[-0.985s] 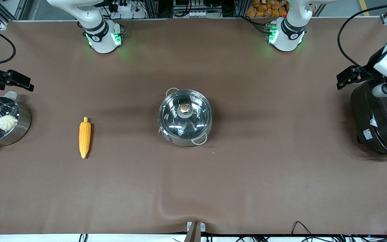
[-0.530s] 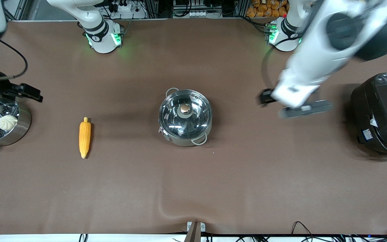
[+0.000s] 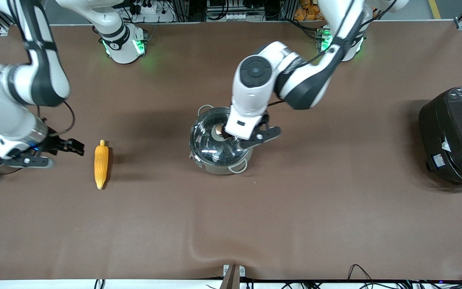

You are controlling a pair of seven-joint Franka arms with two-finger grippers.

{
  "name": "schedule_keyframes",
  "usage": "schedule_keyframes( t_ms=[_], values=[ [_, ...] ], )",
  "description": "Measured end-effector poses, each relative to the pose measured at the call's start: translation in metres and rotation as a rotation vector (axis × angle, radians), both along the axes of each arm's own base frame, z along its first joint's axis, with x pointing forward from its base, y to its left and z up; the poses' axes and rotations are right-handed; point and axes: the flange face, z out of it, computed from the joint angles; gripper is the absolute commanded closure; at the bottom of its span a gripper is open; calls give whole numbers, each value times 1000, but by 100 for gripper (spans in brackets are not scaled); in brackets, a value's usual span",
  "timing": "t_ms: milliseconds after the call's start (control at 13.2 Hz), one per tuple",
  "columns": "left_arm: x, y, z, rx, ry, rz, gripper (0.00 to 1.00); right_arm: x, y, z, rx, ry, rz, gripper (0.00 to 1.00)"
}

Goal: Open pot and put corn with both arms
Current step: 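Reach the right gripper to the corn while the left gripper reaches the lid knob, then grasp the corn with the right gripper while the left gripper grasps the knob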

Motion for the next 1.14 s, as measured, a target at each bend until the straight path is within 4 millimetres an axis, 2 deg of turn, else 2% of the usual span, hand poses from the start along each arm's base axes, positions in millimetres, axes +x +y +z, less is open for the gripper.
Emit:
schedule_keyframes(
  t_ms=[152, 227, 379, 833, 985, 1136],
  values=[
    [-16, -30, -20, 9, -19, 22, 0, -1, 0, -40, -10, 7, 27, 0],
    [-24, -41, -27, 16, -26, 24, 0, 0, 0, -54, -14, 11, 36, 0],
    [-35, -53, -33, 23, -29, 23, 0, 3, 3, -79, -23, 6, 78, 0],
    [-30, -51, -39, 32, -29, 30, 6, 7, 15, -145, -37, -12, 153, 0],
    [-34, -54, -49, 42, -20, 23, 9, 5, 19, -159, -38, -5, 185, 0],
    [-36, -56, -55, 47, -15, 20, 11, 5, 17, -165, -41, -3, 221, 0]
  ],
)
